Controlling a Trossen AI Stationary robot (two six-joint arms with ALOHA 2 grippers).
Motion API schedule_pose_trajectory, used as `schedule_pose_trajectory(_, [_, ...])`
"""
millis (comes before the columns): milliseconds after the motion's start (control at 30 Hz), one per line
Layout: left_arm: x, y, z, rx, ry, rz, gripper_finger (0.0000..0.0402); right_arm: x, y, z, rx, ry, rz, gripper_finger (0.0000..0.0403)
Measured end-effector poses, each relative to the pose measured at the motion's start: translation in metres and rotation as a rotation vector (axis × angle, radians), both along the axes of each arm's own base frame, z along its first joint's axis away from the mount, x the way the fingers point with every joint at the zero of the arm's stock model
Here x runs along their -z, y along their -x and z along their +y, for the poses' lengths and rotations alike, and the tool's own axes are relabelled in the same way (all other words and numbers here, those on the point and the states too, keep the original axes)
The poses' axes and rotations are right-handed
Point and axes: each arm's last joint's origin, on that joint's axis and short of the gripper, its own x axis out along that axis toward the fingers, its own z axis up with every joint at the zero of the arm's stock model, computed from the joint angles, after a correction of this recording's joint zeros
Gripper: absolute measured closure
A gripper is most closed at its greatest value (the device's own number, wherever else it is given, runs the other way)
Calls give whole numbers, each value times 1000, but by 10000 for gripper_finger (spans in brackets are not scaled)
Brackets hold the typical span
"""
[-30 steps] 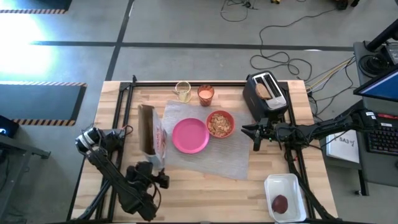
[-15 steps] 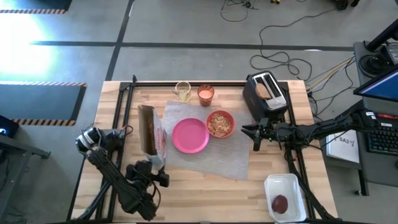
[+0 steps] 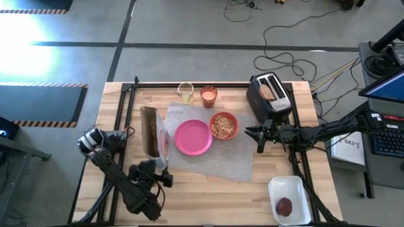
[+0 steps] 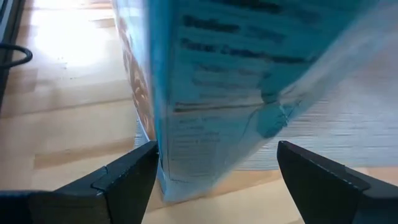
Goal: Arrange a breakfast setting
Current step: Pour the cereal from the cereal box into the red bowl
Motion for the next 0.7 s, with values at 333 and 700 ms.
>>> schedule_pose_trajectory(333, [2,0,2,-20,-13,-43,92,0,0,0,0,0,0,316])
schedule_pose_trajectory(700, [21,3,19,-14,-104,42,92,0,0,0,0,0,0,316])
